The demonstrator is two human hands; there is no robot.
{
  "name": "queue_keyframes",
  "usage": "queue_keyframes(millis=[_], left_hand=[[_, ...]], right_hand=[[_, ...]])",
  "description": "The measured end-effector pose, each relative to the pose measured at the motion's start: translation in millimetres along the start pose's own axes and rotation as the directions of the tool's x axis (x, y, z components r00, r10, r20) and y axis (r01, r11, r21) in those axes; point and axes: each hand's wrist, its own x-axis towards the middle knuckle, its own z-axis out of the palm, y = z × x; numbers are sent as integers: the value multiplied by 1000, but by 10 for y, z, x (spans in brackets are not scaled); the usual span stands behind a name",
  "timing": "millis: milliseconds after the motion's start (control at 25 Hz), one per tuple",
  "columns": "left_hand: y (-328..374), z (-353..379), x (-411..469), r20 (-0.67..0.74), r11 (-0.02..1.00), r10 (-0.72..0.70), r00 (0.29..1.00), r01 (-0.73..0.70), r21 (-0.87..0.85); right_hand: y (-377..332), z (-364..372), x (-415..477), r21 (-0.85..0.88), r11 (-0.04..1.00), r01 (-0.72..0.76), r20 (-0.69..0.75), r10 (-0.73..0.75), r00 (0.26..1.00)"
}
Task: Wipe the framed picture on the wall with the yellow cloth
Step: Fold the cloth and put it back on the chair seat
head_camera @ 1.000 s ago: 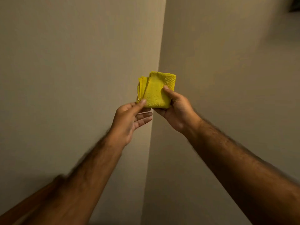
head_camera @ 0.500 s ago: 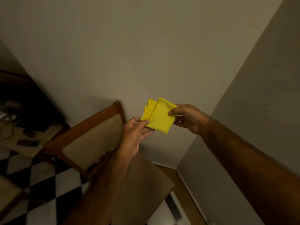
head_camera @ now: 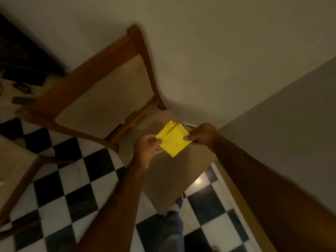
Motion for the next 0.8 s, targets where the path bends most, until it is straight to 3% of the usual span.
queue_keyframes(millis=[240, 400, 520, 640, 800], left_hand=[[-1041, -24, 985, -85, 977, -138, 987, 149, 151], [-1586, -32, 1389, -118, 939, -110, 987, 142, 312], [-1750, -40, 1502, -119, 858, 0, 993, 61, 511], [-1788, 14, 1493, -87, 672, 168, 982, -50, 739], [-1585, 68, 1279, 8, 376, 351, 936, -149, 914]], right_hand=[[816, 774, 923, -231, 970, -73, -32, 67, 997], [1266, 1069, 1363, -308, 945, -107, 11, 115, 993], [1412, 1121, 1488, -278, 954, -113, -13, 114, 993], [1475, 1147, 1564, -359, 932, -53, -10, 53, 999], [1331, 1116, 1301, -596, 799, 78, -94, -166, 982]])
